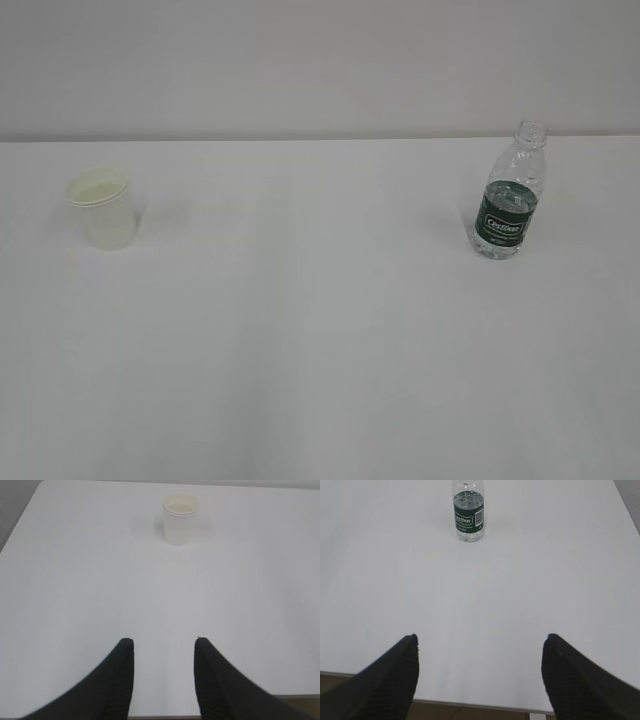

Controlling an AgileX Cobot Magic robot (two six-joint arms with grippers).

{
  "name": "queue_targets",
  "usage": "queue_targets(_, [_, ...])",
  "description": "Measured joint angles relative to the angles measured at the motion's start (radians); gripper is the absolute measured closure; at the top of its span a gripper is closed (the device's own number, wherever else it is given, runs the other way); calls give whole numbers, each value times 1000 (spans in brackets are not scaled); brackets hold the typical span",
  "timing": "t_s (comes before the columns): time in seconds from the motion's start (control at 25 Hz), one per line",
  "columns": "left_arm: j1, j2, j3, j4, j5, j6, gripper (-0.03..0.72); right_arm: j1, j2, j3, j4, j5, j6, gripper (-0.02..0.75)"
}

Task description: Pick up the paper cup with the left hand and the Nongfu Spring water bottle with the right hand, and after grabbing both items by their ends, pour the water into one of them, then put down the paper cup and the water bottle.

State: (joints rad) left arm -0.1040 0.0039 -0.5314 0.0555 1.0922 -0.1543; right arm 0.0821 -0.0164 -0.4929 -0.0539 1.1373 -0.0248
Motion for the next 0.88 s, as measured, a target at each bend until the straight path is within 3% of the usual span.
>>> queue_targets(0.4, [0,0,0,0,1,0,265,0,0,0,1,1,-2,164])
queue_targets(0.88, [0,0,0,0,1,0,251,0,0,0,5,1,-2,164])
